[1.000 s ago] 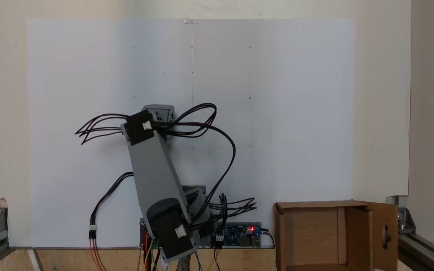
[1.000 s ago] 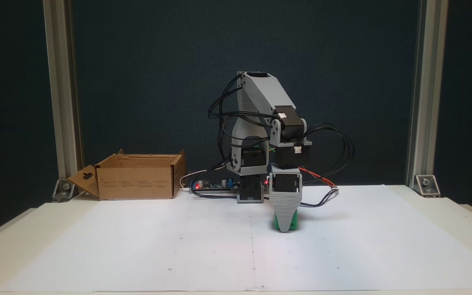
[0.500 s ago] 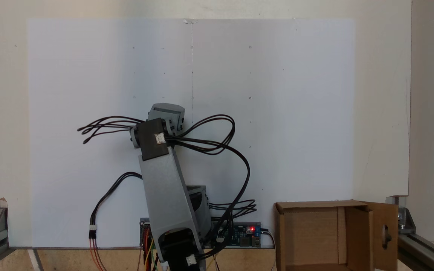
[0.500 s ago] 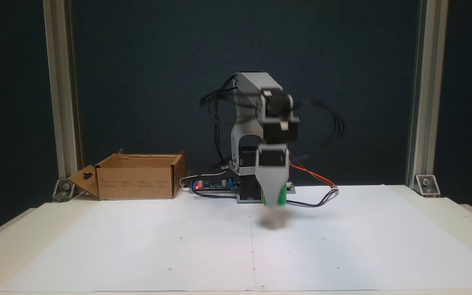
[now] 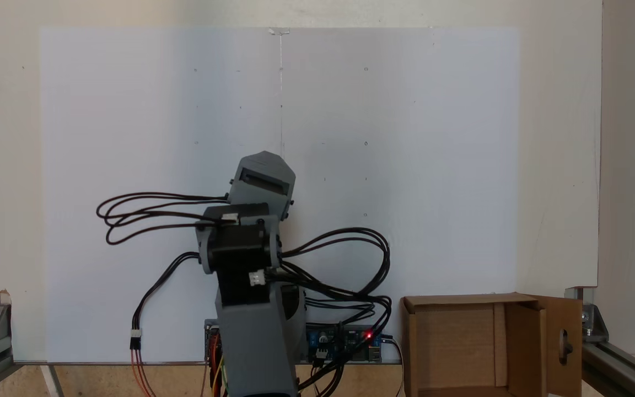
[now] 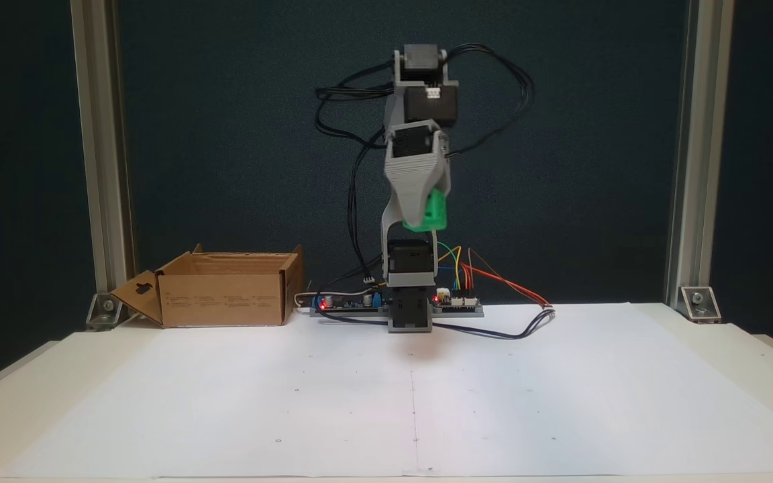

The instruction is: Grasp a green dice and put it in the bin.

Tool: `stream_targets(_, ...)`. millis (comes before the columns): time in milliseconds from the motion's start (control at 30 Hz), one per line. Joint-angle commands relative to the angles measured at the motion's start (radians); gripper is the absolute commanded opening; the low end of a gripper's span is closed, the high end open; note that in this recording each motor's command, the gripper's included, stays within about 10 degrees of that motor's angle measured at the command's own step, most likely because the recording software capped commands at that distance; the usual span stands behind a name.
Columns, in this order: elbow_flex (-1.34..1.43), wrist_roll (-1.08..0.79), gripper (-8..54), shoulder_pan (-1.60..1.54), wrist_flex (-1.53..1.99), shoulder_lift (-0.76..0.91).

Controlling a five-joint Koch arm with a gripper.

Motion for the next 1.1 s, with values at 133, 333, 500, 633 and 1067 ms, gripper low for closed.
stream_targets(133, -0.054, -0.189, 11.7, 0.267, 0.048, 0.018)
stream_targets(333, -0.054, -0.408, 11.7, 0.685, 0.008, -0.014)
stream_targets(500, -0.054, -0.601, 11.7, 1.046, -0.107, -0.071)
stream_targets(633, -0.055, -0.696, 11.7, 1.315, -0.147, -0.120)
stream_targets(1067, -0.106, -0.864, 11.7, 1.833, -0.337, -0.337)
